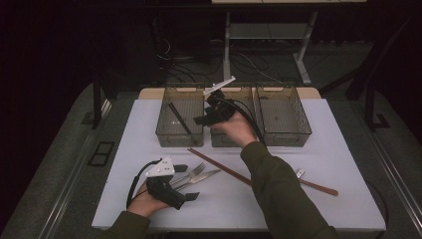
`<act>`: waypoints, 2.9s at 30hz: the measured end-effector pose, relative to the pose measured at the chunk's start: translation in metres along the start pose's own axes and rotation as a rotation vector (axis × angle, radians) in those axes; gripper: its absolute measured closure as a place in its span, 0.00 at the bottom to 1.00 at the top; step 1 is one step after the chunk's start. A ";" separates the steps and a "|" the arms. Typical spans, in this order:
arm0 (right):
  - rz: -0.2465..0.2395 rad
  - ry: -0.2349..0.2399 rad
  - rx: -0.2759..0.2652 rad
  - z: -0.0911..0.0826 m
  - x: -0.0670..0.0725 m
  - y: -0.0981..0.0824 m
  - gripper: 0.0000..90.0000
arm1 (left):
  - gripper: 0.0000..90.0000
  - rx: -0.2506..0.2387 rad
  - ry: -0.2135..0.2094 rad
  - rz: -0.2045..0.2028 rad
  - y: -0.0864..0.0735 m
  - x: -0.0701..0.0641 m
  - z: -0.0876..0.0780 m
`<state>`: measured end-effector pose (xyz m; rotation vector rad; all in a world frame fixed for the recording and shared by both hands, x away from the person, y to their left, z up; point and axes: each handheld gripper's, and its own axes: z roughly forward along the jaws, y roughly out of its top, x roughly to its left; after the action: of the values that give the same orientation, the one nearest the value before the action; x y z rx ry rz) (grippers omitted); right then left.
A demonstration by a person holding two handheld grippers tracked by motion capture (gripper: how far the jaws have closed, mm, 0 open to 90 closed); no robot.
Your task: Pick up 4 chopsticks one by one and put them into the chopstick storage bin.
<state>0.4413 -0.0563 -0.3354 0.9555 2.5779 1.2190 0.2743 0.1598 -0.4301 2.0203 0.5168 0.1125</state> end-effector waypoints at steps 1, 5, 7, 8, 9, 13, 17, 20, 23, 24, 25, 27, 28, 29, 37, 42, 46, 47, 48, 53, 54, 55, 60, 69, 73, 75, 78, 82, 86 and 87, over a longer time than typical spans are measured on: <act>-0.005 0.002 0.000 -0.004 0.000 -0.003 0.42 | 0.00 0.003 0.001 0.000 0.000 0.000 0.000; -0.008 0.002 -0.017 -0.019 -0.002 -0.019 0.42 | 0.00 -0.003 0.000 -0.005 -0.001 0.000 0.001; -0.004 0.003 -0.021 -0.026 -0.003 -0.027 0.42 | 0.00 -0.005 -0.003 -0.013 -0.001 -0.001 0.002; -0.003 0.007 -0.027 -0.029 -0.003 -0.031 0.42 | 0.00 -0.005 0.000 -0.015 -0.001 -0.001 0.002; -0.005 0.006 -0.032 -0.031 -0.004 -0.034 0.43 | 0.00 0.000 0.000 -0.015 -0.001 -0.001 0.002; -0.007 0.004 -0.048 -0.042 -0.005 -0.047 0.43 | 0.00 0.006 0.002 -0.019 -0.001 -0.002 0.002; -0.016 -0.003 -0.062 -0.053 -0.006 -0.060 0.41 | 0.00 0.016 0.002 -0.008 -0.001 -0.002 0.002; -0.014 0.014 -0.077 -0.062 -0.007 -0.070 0.37 | 0.00 0.018 0.004 -0.009 -0.001 -0.001 0.002; -0.011 0.007 -0.083 -0.069 -0.009 -0.081 0.37 | 0.00 0.017 0.003 -0.012 -0.002 -0.002 0.003; -0.008 0.011 -0.085 -0.071 -0.010 -0.085 0.37 | 0.00 0.022 0.005 -0.009 -0.002 -0.002 0.003; 0.001 0.011 -0.085 -0.074 -0.011 -0.089 0.37 | 0.00 0.022 0.005 -0.010 -0.002 -0.002 0.004; 0.008 0.007 -0.088 -0.078 -0.014 -0.098 0.37 | 0.00 0.023 0.004 -0.009 -0.002 -0.002 0.004; 0.018 0.010 -0.093 -0.081 -0.015 -0.103 0.37 | 0.00 0.023 0.005 -0.010 -0.002 -0.002 0.004; 0.028 0.012 -0.098 -0.083 -0.016 -0.107 0.37 | 0.00 0.029 0.006 -0.005 -0.002 -0.002 0.004; 0.045 0.009 -0.115 -0.095 -0.021 -0.142 0.41 | 0.00 0.032 0.011 -0.007 -0.003 -0.002 0.004; 0.047 -0.015 -0.108 -0.104 -0.021 -0.162 0.41 | 0.00 0.024 0.015 -0.013 -0.002 -0.001 0.004; 0.050 -0.023 -0.107 -0.112 -0.019 -0.174 0.43 | 0.00 0.022 0.021 -0.020 -0.002 -0.003 0.003; 0.051 -0.018 -0.100 -0.113 -0.018 -0.177 0.44 | 0.00 0.020 0.022 -0.020 -0.002 -0.003 0.002; 0.049 -0.017 -0.097 -0.114 -0.016 -0.180 0.45 | 0.00 0.020 0.022 -0.020 -0.002 -0.003 0.002; 0.053 -0.002 -0.076 -0.116 -0.012 -0.188 0.53 | 0.00 0.025 0.022 -0.017 -0.002 -0.002 0.002; 0.053 -0.001 -0.068 -0.115 -0.011 -0.190 0.55 | 0.00 0.024 0.021 -0.017 -0.002 -0.003 0.002; 0.048 0.004 -0.057 -0.113 -0.011 -0.191 0.58 | 0.00 0.024 0.021 -0.016 -0.002 -0.002 0.002; 0.038 0.050 -0.010 -0.101 -0.010 -0.193 0.74 | 0.00 0.022 0.021 -0.015 -0.002 -0.002 0.002; -0.011 0.064 0.062 -0.083 0.002 -0.197 0.83 | 0.00 0.023 0.019 -0.016 -0.002 -0.002 0.002; -0.018 0.071 0.080 -0.080 0.004 -0.198 0.86 | 0.00 0.027 0.019 -0.015 -0.002 -0.002 0.002; -0.028 0.065 0.093 -0.077 0.006 -0.199 0.86 | 0.00 0.028 0.019 -0.016 -0.002 -0.003 0.003; -0.041 0.059 0.111 -0.072 0.008 -0.200 0.87 | 0.00 0.029 0.019 -0.015 -0.002 -0.003 0.003; -0.049 0.055 0.121 -0.067 0.010 -0.200 0.88 | 0.00 0.028 0.019 -0.016 -0.002 -0.002 0.002; -0.055 0.056 0.124 -0.065 0.011 -0.200 0.88 | 0.00 0.030 0.017 -0.015 -0.002 -0.002 0.003; -0.055 0.056 0.127 -0.064 0.011 -0.200 0.88 | 0.00 0.029 0.018 -0.015 -0.002 -0.002 0.002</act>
<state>0.3109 -0.1856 -0.4380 0.8789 2.7345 1.0950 0.2722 0.1576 -0.4327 2.0451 0.5471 0.1146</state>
